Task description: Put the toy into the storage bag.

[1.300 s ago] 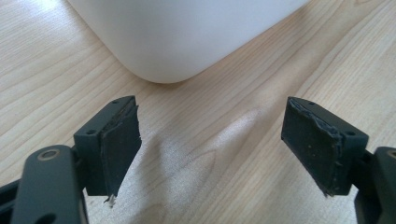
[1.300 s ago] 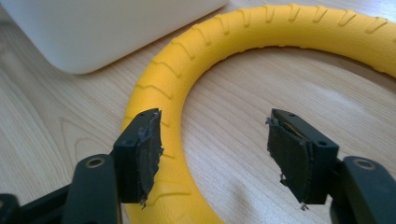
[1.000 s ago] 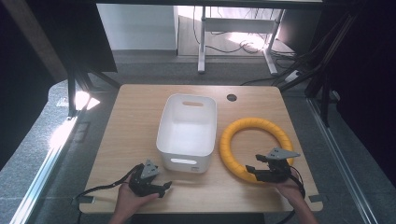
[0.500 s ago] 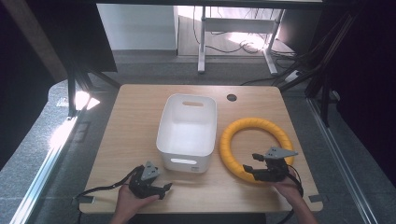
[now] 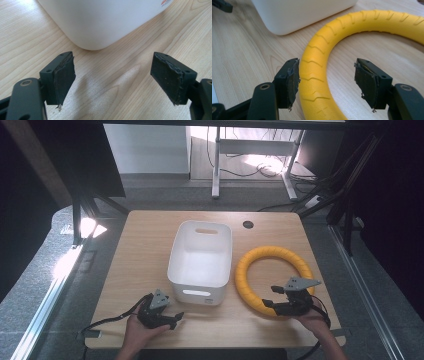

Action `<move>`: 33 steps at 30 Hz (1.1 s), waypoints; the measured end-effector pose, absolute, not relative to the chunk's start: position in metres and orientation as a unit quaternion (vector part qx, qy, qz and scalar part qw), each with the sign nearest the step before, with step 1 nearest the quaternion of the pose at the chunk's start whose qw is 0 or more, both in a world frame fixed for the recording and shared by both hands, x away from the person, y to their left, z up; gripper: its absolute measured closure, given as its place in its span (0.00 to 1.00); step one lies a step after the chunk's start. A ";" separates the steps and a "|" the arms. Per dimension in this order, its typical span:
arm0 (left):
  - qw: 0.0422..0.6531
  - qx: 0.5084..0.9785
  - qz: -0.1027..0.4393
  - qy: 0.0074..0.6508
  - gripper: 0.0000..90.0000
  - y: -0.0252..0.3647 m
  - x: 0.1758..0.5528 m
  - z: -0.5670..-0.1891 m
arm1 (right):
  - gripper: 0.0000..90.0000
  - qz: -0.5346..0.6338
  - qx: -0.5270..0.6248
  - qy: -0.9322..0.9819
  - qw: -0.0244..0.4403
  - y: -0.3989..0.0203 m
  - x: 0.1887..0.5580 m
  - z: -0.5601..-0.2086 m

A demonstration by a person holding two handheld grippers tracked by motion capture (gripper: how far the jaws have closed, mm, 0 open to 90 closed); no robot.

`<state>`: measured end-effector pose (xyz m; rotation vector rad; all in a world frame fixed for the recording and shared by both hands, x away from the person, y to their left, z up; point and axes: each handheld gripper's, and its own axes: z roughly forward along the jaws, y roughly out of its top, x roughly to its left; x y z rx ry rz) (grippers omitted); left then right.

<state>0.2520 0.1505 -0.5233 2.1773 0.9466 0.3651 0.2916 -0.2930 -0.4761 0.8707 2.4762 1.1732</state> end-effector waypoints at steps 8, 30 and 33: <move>0.364 0.845 0.140 0.367 0.22 0.152 0.257 -0.522 | 0.40 0.375 0.281 0.874 0.125 -0.288 0.305 -0.456; 0.355 0.852 0.126 0.363 0.22 0.147 0.260 -0.529 | 0.36 0.261 0.242 0.933 0.050 -0.262 0.353 -0.440; 0.356 0.852 0.125 0.364 0.22 0.147 0.260 -0.529 | 0.36 0.246 0.239 0.938 0.043 -0.258 0.355 -0.445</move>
